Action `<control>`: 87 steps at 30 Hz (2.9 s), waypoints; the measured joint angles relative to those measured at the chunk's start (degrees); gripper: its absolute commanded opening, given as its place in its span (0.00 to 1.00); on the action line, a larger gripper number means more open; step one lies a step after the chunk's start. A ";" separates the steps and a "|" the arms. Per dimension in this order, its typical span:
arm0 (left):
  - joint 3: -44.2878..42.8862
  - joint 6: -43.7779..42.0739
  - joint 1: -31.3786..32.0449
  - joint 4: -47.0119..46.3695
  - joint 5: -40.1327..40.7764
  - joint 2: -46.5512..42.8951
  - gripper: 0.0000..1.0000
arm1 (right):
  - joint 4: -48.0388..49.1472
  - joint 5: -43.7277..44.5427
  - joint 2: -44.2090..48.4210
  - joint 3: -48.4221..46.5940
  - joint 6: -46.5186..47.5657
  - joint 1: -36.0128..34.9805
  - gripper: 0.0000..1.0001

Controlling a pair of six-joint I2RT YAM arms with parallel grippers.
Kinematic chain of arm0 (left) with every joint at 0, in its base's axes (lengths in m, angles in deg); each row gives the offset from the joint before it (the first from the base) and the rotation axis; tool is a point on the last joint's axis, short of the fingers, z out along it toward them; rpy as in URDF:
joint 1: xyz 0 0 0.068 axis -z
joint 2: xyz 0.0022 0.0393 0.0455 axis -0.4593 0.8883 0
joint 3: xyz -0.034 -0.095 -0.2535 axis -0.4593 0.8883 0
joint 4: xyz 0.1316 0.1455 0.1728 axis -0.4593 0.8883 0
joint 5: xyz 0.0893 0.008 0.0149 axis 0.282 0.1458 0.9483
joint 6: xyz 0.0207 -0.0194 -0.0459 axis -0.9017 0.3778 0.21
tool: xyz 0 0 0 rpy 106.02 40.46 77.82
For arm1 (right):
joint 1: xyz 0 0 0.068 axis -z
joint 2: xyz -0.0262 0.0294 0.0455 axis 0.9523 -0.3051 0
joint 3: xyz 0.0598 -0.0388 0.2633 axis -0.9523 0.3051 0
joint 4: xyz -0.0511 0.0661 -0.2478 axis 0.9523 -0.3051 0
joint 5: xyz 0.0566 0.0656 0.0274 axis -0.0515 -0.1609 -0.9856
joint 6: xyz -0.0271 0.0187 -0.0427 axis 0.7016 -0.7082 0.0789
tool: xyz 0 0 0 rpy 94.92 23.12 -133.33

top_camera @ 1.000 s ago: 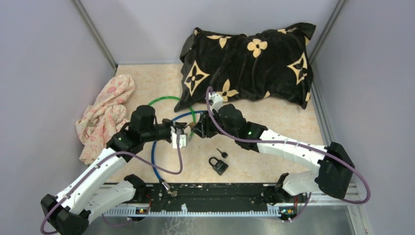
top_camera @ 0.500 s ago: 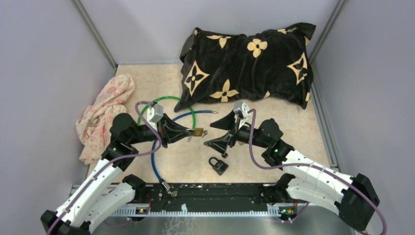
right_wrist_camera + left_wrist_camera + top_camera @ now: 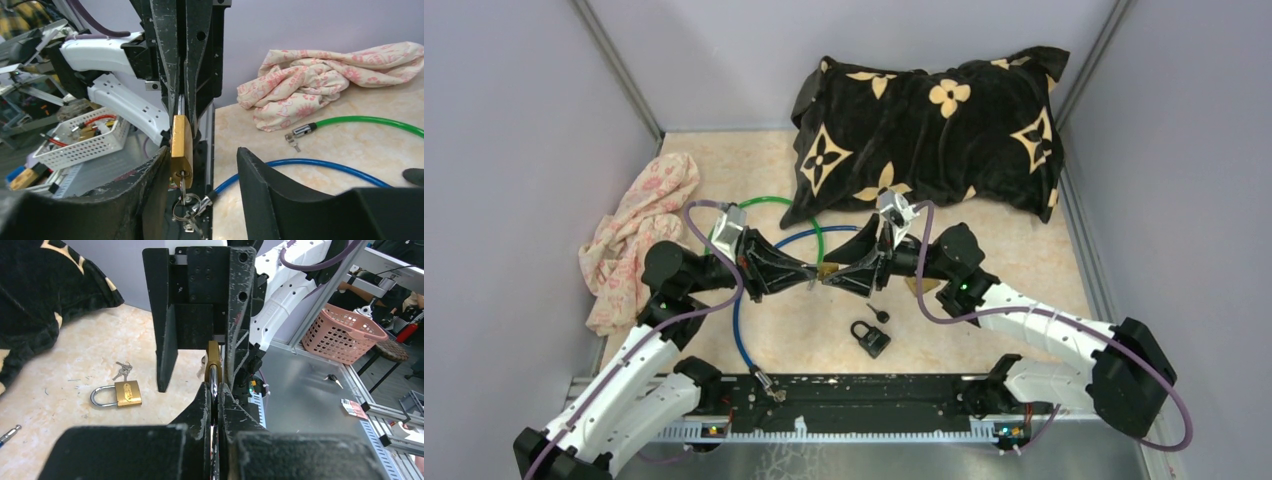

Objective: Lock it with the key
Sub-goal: Lock the lock.

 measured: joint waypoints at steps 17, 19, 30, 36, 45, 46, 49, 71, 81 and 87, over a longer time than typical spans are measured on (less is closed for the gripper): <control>-0.28 -2.75 -2.01 5.09 0.22 -1.57 0.35 | -7.91 0.07 0.92 -4.24 1.14 -1.18 0.00; -0.79 -5.44 -3.72 8.61 0.09 -2.21 0.38 | -10.27 0.94 2.38 -4.24 1.99 -1.07 0.00; -2.43 -8.44 -5.79 12.31 -3.89 -1.01 0.48 | -17.18 1.90 4.66 -4.33 5.44 -0.98 0.00; -2.43 -7.19 -3.37 11.02 -5.11 0.48 0.36 | -18.01 1.90 4.66 -4.74 5.81 -0.98 0.00; -2.47 -5.51 -2.43 9.18 -5.35 1.66 0.31 | -17.75 1.95 4.66 -5.44 5.88 -1.01 0.00; -2.51 -5.11 -2.43 8.76 -5.49 1.66 0.32 | -17.75 1.95 4.66 -5.44 5.90 -1.01 0.00; -2.75 -4.72 -2.43 8.28 -5.68 1.49 0.29 | -17.81 1.97 4.66 -5.44 6.05 -1.01 0.00; -0.68 1.38 0.66 -4.28 -2.36 3.43 0.00 | -14.91 -0.72 2.08 -7.85 6.32 -0.98 0.00; 0.92 1.22 1.99 -8.63 1.42 3.80 0.36 | -12.92 -2.86 0.48 -8.50 6.32 0.39 0.00; 2.84 -1.57 0.81 -3.93 1.03 1.42 0.29 | -19.52 -0.79 1.20 -8.76 8.55 -0.55 0.00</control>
